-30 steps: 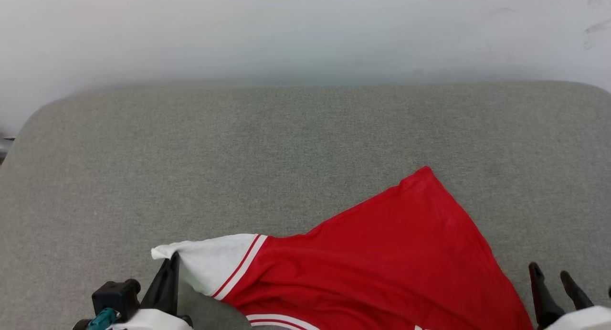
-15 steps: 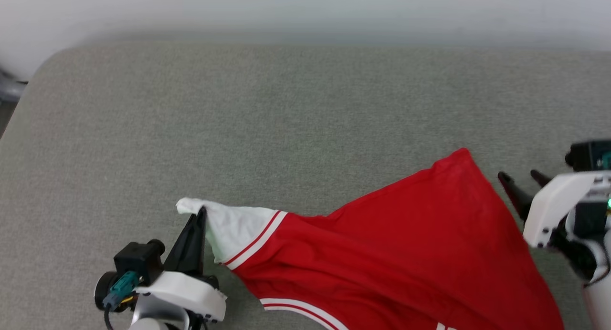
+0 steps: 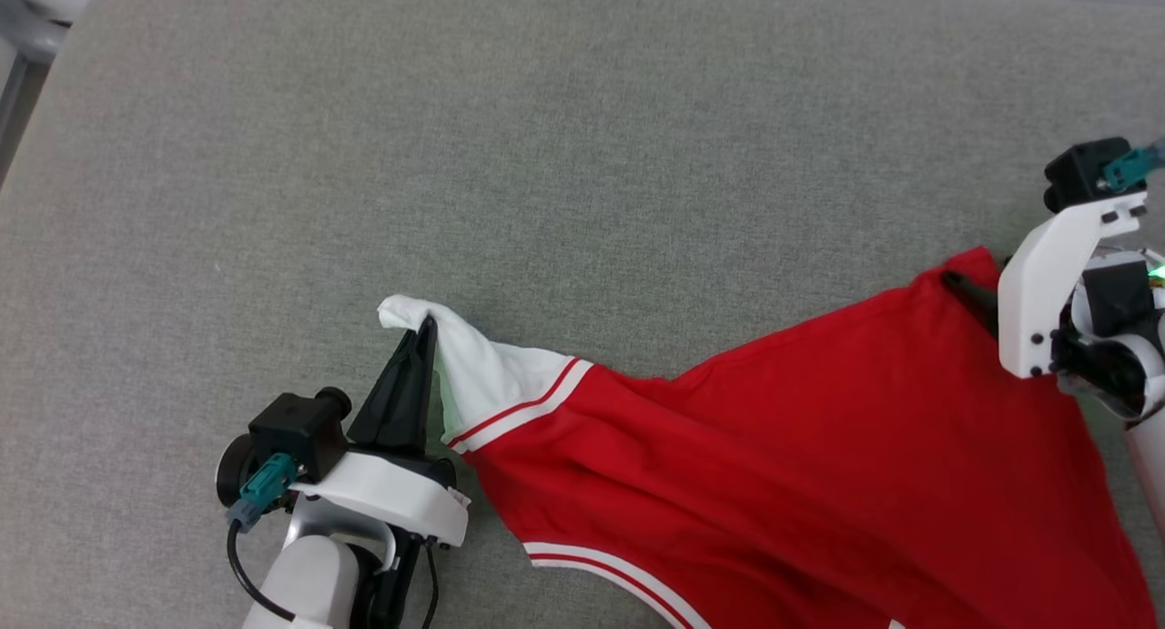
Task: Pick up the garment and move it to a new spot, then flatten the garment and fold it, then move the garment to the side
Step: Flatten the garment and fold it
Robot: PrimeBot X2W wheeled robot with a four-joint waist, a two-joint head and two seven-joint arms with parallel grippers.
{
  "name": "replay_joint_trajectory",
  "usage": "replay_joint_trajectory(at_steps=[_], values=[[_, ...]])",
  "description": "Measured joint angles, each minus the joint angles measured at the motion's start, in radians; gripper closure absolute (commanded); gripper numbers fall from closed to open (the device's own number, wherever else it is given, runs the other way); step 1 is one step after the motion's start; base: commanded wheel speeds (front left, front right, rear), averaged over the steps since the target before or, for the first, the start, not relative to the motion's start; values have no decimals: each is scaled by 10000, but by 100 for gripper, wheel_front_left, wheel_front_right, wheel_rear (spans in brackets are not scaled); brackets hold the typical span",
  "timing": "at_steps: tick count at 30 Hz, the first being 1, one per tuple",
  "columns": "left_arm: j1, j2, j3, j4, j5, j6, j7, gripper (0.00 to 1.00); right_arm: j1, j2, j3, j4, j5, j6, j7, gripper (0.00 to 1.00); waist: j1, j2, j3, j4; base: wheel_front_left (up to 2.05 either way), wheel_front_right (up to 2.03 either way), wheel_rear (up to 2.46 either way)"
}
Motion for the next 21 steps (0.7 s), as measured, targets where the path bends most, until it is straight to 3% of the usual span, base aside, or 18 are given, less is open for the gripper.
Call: replay_joint_trajectory(at_steps=[5, 6, 8, 13, 21], values=[[-151, -61, -35, 127, -44, -6, -75, 100, -299, -190, 740, 508, 529, -25, 487, 0, -2, 0, 341, 98, 0, 0, 0], [-167, -73, -33, 140, -46, -6, -90, 100, -349, -238, 899, 560, 637, -36, 552, 40, -3, 0, 363, 104, 0, 0, 0], [-173, -82, -13, 198, -58, -6, -115, 100, -445, -324, 1151, 640, 917, -75, 683, 100, -3, 0, 377, 85, 0, 0, 0], [-178, -77, 38, 399, -75, -13, -125, 100, -478, -330, 1578, 865, 1442, -13, 328, 100, -2, 0, 205, 13, 0, 0, 0], [-501, 435, 42, 577, -58, -63, -119, 100, -610, -445, 1398, 1127, 1522, 4, -1682, 100, -2, 0, -617, -145, 0, 0, 0]])
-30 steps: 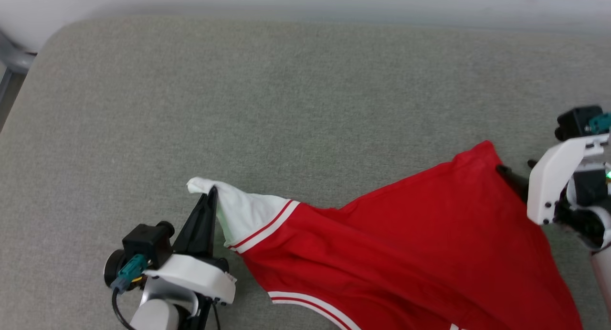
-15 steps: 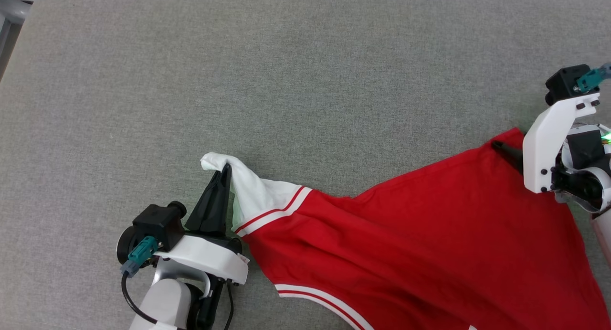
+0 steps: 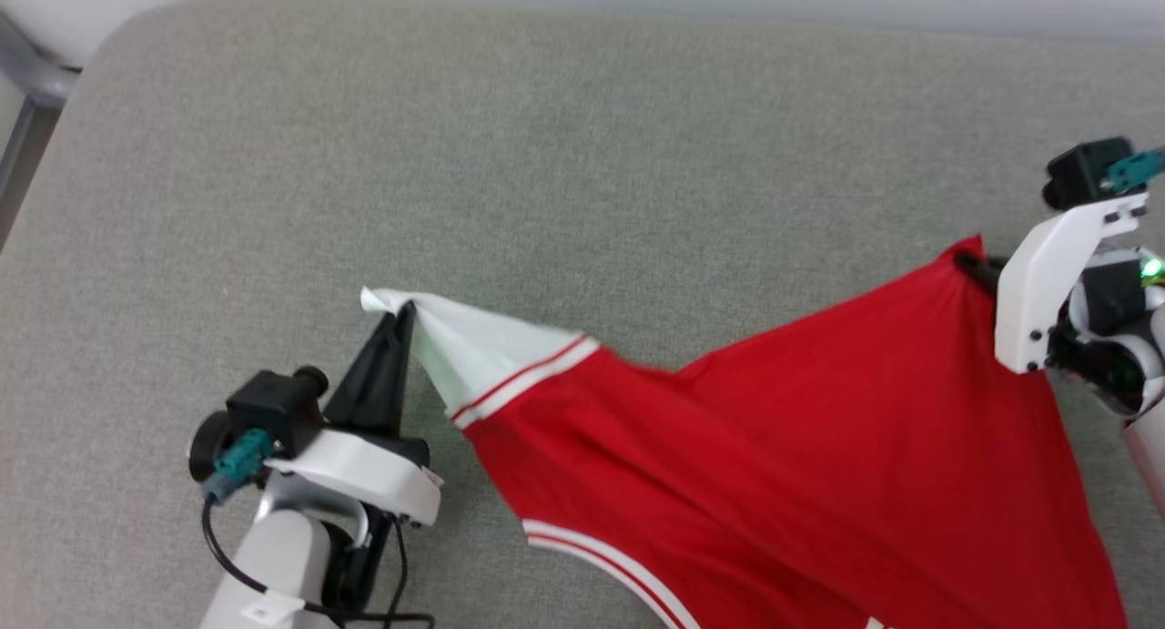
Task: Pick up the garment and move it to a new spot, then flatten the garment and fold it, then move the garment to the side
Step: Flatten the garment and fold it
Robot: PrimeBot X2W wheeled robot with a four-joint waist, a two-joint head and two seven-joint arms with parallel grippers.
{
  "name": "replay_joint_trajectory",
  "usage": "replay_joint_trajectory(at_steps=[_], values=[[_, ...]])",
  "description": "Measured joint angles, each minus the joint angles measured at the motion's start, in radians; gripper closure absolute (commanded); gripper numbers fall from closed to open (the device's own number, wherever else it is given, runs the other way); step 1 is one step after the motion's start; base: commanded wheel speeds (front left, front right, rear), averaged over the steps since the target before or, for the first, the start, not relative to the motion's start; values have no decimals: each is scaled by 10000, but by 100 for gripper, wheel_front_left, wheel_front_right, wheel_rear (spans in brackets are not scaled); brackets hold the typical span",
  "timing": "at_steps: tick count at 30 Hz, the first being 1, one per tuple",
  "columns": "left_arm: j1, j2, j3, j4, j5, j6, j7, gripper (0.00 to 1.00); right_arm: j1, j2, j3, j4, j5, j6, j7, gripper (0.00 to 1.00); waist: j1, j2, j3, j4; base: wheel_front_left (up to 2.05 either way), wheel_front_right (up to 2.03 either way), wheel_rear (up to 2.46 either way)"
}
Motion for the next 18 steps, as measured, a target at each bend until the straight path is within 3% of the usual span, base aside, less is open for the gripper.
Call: replay_joint_trajectory(at_steps=[8, 18], values=[[-1662, 487, 244, 50, -268, -27, 169, 100, -451, 307, -1112, 236, -573, 0, -1333, 100, 0, 0, -831, -583, 0, 0, 0], [-5237, 1381, 230, 2050, -228, -75, 500, 100, -2057, 1306, -2123, 953, -2132, 0, -2502, 100, 0, 0, -1215, -1762, 0, 0, 0]])
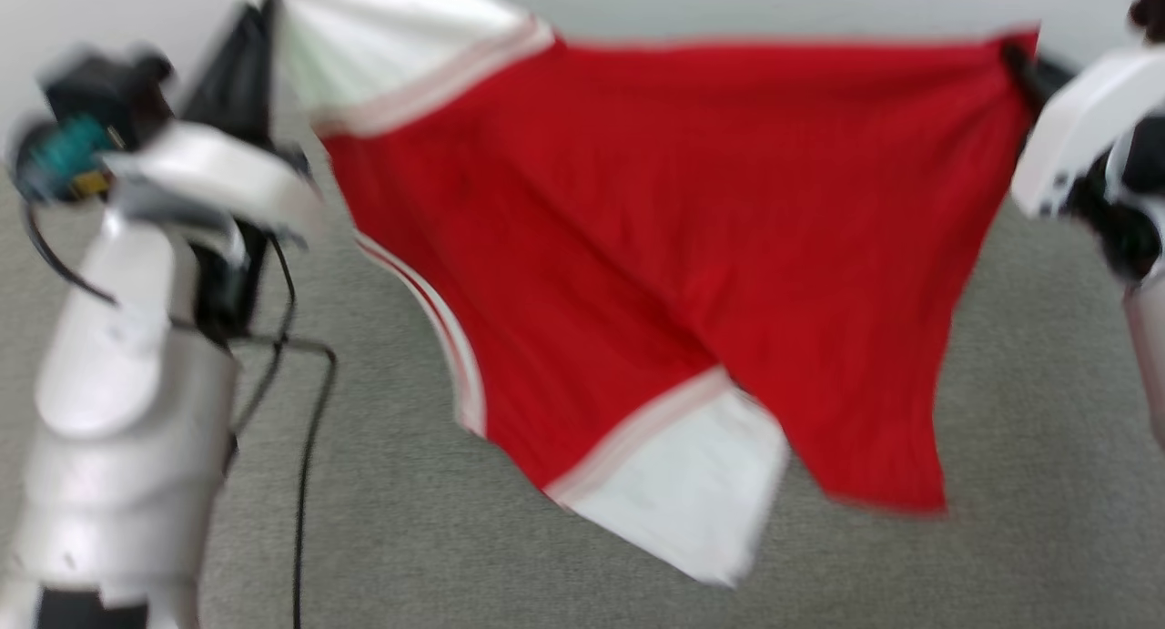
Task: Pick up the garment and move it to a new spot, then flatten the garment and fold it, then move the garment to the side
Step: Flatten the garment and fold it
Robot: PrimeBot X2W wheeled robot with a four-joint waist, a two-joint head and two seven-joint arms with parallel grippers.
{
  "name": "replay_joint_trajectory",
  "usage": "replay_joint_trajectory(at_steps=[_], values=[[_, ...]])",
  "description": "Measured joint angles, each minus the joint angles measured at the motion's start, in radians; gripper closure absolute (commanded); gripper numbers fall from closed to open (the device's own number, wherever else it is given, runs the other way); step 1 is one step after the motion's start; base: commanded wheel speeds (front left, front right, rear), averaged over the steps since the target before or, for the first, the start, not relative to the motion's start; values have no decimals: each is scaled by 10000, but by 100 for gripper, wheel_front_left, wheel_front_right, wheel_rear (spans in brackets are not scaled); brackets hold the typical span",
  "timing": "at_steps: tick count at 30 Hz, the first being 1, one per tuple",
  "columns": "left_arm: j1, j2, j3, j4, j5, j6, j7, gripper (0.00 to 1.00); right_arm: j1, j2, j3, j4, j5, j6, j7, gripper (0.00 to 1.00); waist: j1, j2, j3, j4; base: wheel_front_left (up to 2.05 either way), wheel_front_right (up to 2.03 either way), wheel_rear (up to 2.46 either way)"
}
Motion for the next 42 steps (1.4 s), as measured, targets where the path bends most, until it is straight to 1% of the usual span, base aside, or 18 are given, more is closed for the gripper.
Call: replay_joint_trajectory(at_steps=[3, 10, 16, 22, 26, 28, 33, 39, 42], values=[[-1221, 201, 12, 625, 130, 0, -35, 100, -852, 207, -380, 276, -458, 0, -451, 100, 0, 0, 108, -240, 0, 0, 0], [-4326, 759, -38, 1827, 506, 0, 33, 100, -3140, 516, -1030, 759, -1480, 4, -1323, 100, 0, 0, 835, -415, 0, 0, 0], [-6502, 907, -58, 2732, 594, 54, 236, 100, -4969, 685, -1607, 1126, -2092, 4, -1870, 100, 1, 0, 1753, -390, 0, 0, 0], [-7804, 882, -65, 3708, 500, 59, 360, 100, -6273, 849, -1875, 1730, -2518, 6, -2322, 100, 1, 0, 2833, -238, 0, 0, 0], [-8139, 800, -82, 4339, 357, 54, 385, 100, -6713, 1009, -1971, 2280, -2715, 4, -2602, 100, 2, 0, 3534, -115, 0, 0, 0], [-8232, 754, 10, 4633, 115, 50, 410, 100, -6805, 1126, -1952, 2527, -2763, 4, -2725, 100, 2, 0, 3860, -69, 0, 0, 0], [-8003, 662, 17, 5315, -274, 2, 213, 100, -6706, 1202, -1824, 3260, -2709, 4, -3041, 100, 2, 0, 4449, 24, 0, 0, 0], [-6955, 523, -257, 5795, -750, -15, -69, 100, -5920, 1264, -1346, 3935, -2284, 4, -3400, 100, 1, 0, 4318, 69, 0, 0, 0], [-5988, 433, -562, 5751, -1177, -29, -238, 100, -5224, 1246, -917, 4149, -2008, 4, -3578, 100, 1, 0, 4083, 86, 0, 0, 0]])
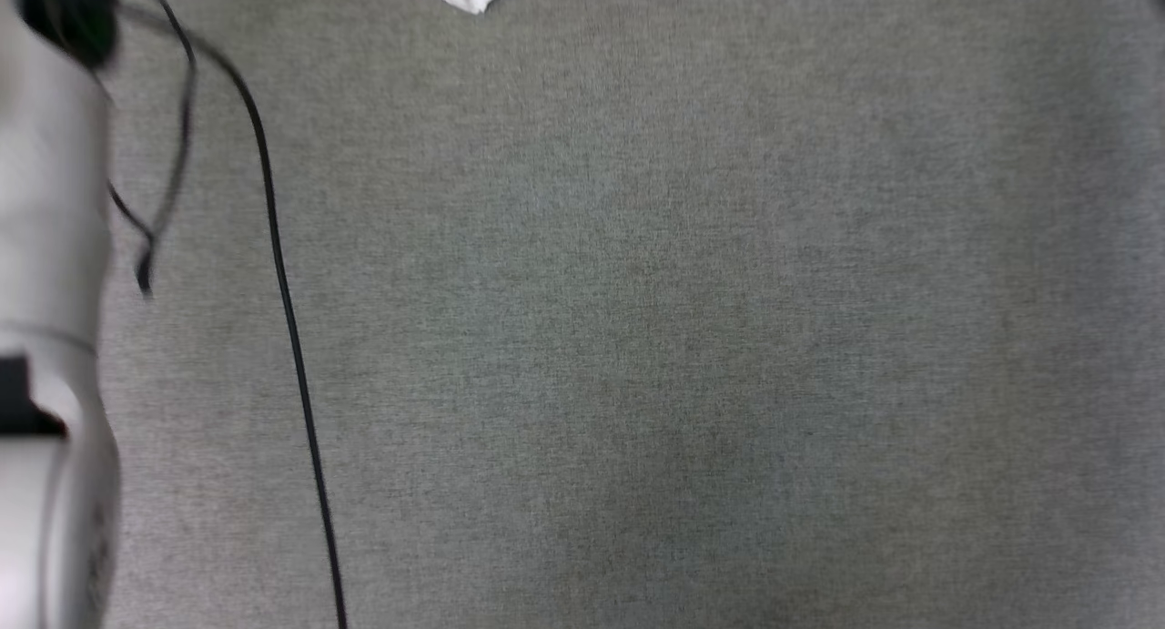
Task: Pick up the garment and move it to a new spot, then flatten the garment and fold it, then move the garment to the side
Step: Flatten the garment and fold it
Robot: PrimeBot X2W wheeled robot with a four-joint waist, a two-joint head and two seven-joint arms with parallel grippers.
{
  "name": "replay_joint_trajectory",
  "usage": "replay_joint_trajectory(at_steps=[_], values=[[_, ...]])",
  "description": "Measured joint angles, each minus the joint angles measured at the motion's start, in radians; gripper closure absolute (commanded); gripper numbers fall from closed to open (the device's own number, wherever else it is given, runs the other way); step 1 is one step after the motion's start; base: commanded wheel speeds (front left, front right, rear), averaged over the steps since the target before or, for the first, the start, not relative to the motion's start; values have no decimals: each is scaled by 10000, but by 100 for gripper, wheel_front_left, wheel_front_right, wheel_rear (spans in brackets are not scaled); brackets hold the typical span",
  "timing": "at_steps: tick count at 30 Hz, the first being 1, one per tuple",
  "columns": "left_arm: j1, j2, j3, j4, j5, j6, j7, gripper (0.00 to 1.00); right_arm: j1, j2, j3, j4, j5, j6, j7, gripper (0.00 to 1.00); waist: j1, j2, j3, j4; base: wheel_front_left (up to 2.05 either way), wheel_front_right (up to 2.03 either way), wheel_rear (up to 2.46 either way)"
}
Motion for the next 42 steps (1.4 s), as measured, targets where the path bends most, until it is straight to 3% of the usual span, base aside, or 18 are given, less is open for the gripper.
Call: replay_joint_trajectory(at_steps=[10, 17, 25, 33, 42], values=[[4253, 50, -660, -1492, -1551, -8, -272, 100, 3346, -351, 1267, 0, 1377, 0, -619, 100, -3, 0, -1540, 164, 0, 0, 0], [6944, 192, -328, -3043, -1601, -8, -276, 100, 5433, -637, 1891, -568, 2196, 2, -867, 100, -5, 0, -2684, 335, 0, 0, 0], [10743, 67, 217, -4936, -1513, 570, -276, 100, 8100, -903, 2426, -1755, 2798, 2, -888, 100, -6, 0, -4180, 395, 0, 0, 0], [13341, 190, 435, -6431, -1808, 1246, 92, 100, 10601, -1120, 2084, -3241, 2936, 6, -742, 100, -5, 0, -5145, 463, 0, 0, 0], [15773, 257, 642, -8498, -2337, 1927, 915, 100, 13861, -1087, 418, -5962, 2426, 10, 117, 100, -5, 1, -5827, 709, 0, 0, 0]])
